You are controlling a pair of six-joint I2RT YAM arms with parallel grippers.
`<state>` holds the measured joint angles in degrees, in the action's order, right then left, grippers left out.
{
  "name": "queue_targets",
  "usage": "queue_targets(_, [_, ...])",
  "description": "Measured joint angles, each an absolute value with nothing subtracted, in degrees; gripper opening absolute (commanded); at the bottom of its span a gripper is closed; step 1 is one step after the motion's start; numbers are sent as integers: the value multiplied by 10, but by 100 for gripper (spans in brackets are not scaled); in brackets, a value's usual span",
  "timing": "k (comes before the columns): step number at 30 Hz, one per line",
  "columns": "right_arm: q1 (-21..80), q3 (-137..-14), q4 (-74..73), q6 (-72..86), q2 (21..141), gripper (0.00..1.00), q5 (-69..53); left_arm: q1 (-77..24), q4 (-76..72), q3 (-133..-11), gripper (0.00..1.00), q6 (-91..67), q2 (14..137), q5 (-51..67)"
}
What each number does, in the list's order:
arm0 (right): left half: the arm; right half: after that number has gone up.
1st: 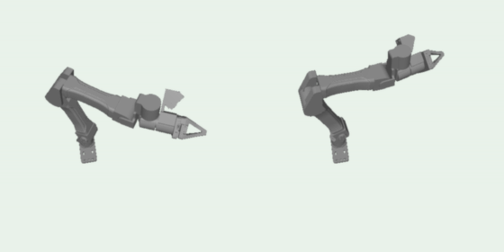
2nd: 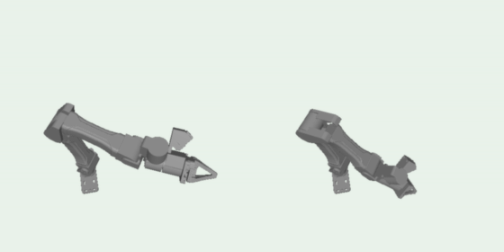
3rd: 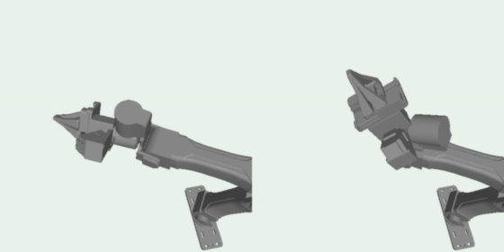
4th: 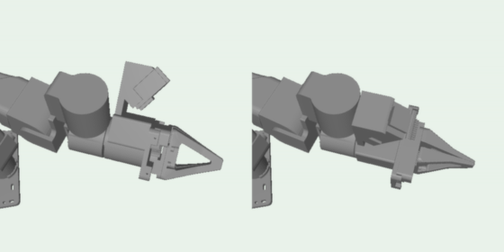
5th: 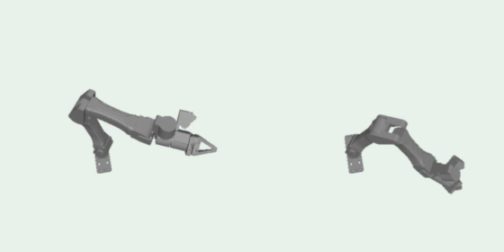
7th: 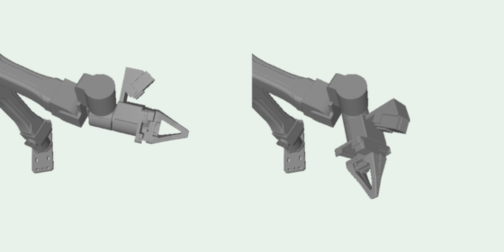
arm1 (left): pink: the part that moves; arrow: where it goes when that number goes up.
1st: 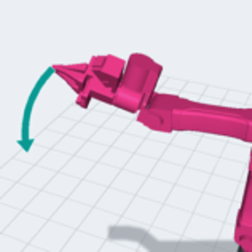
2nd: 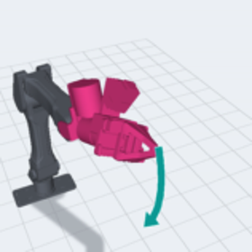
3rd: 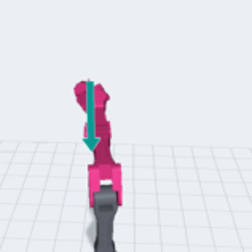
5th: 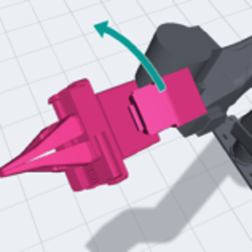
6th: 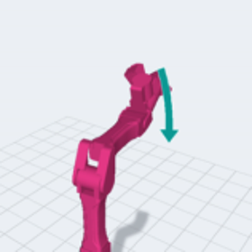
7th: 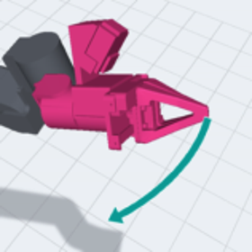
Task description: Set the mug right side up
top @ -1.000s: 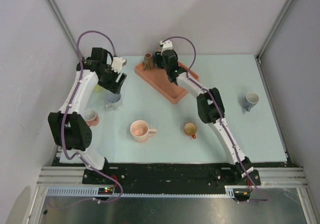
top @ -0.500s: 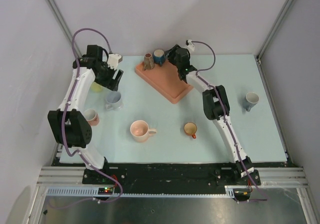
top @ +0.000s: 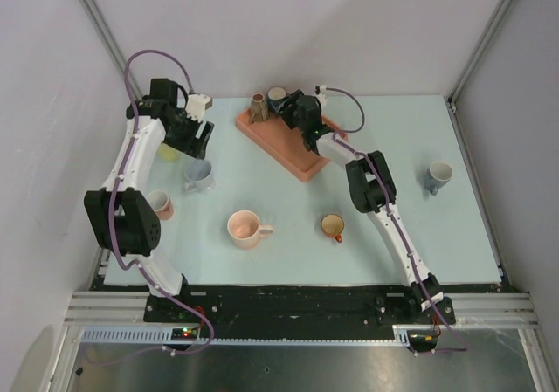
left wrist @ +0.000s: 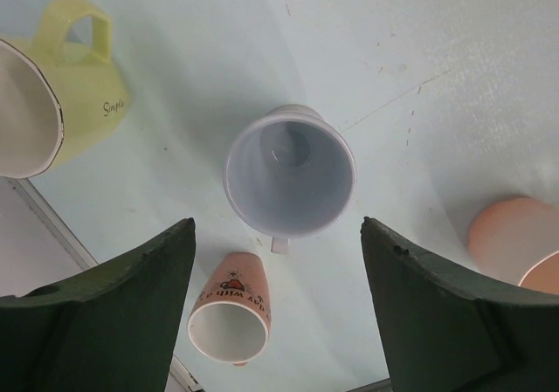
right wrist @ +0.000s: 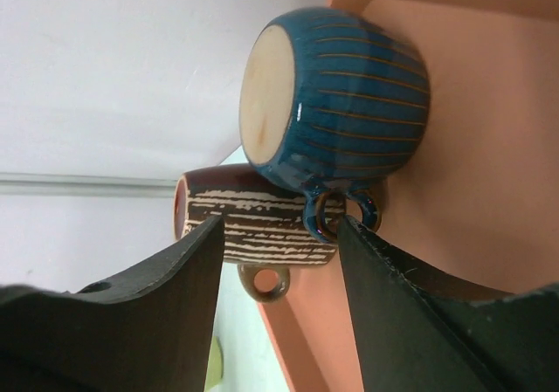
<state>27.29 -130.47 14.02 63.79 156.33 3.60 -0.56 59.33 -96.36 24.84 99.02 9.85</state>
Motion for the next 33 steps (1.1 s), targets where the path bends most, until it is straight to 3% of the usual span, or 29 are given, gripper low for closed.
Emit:
queue_targets(10, [278,-1319,114,675,1573,41,23,-5,593,-970,81,248,990,108])
queue_targets(16, [274,-1321,50,677,1574,37,27,-5,593,-970,81,249,990,108])
queue_targets(26, [262,-1268,-18,532,1513,41,59,-5,594,-972,81,248,990,112])
queue_targets(31, [262,-1268,4,377,1512,53,55,-5,593,-976,81,248,990,112])
queue_targets(33, [267,-1269,28,332,1512,62,36,-5,594,-976,81,248,990,112])
